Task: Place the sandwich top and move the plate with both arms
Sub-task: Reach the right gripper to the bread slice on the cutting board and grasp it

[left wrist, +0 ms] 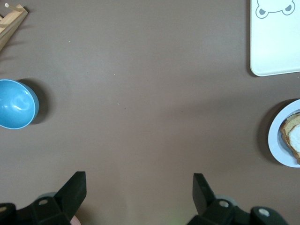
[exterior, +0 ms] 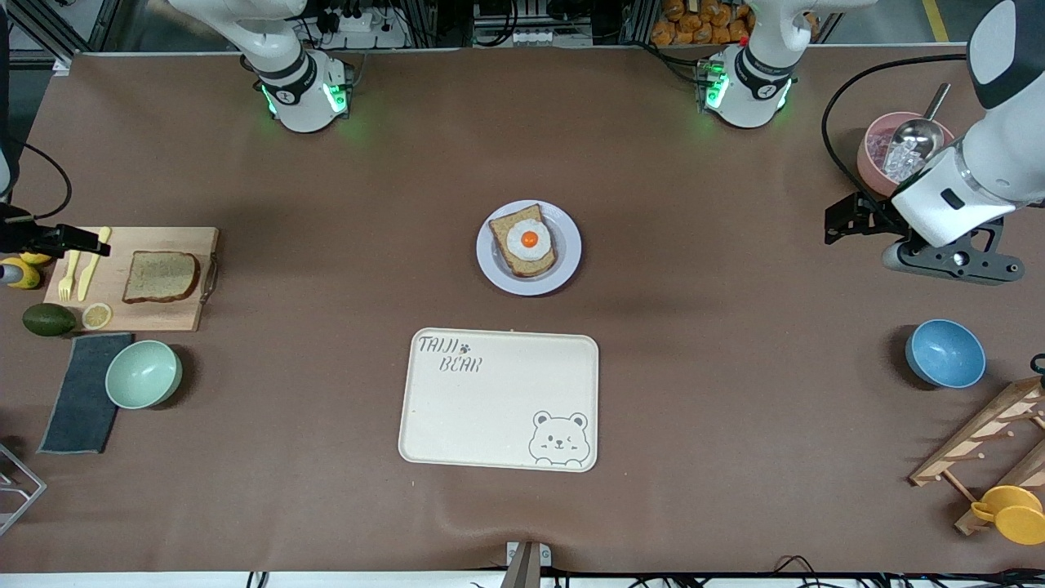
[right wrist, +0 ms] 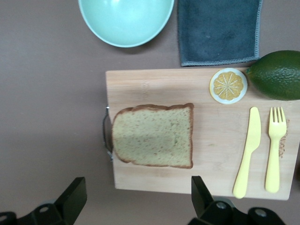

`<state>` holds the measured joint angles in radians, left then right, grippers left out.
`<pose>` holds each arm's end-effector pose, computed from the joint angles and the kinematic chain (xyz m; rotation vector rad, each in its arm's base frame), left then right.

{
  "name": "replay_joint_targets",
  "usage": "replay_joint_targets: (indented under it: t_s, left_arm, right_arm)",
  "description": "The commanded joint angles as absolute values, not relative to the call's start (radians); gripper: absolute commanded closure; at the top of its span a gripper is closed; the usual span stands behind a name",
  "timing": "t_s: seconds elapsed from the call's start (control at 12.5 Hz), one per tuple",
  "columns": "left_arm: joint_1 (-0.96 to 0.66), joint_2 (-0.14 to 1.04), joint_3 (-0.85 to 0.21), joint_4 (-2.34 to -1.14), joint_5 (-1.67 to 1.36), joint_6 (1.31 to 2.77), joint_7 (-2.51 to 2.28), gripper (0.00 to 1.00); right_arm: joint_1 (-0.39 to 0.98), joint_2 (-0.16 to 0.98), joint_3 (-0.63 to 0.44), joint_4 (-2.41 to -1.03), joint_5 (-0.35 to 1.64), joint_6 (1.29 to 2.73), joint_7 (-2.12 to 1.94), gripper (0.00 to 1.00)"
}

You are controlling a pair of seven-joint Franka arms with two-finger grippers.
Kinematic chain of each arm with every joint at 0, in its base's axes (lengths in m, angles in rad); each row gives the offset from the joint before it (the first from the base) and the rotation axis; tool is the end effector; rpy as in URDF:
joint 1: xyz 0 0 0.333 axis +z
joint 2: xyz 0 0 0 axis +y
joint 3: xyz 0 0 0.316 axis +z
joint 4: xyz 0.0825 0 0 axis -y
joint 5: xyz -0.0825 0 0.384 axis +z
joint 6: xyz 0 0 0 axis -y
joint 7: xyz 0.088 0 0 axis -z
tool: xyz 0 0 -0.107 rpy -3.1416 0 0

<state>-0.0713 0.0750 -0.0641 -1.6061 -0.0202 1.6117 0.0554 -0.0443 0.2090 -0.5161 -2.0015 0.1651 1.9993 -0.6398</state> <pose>0.5716 -0.0787 0.5689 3.1036 -0.2946 -0.1095 0.4897 -0.2867 0.3535 -3.0010 0.0045 0.1889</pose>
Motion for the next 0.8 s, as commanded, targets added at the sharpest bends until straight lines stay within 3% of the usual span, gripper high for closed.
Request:
replay_joint_targets:
  t_s: [0.0,0.48,0.72]
  left_arm:
    - [-0.063,0.075,-0.071,-1.609,-0.038,1.62,0.054,0.0]
    - [-0.063,0.078,-0.069,-1.611,-0.038,1.62,0.054,0.0]
    - [-0.063,0.081,-0.071,-1.609,-0.038,1.62,0.054,0.0]
  right_arm:
    - [-0.06,0.276,-0.537,-2.0,0.26,2.025,-0.75,0.02]
    - [-0.1,0.411,-0.549,-1.997,0.405,2.123,-0.986,0.21]
    - [-0.118,0.468,-0.551,-1.994,0.506,2.132,-1.089,0.24]
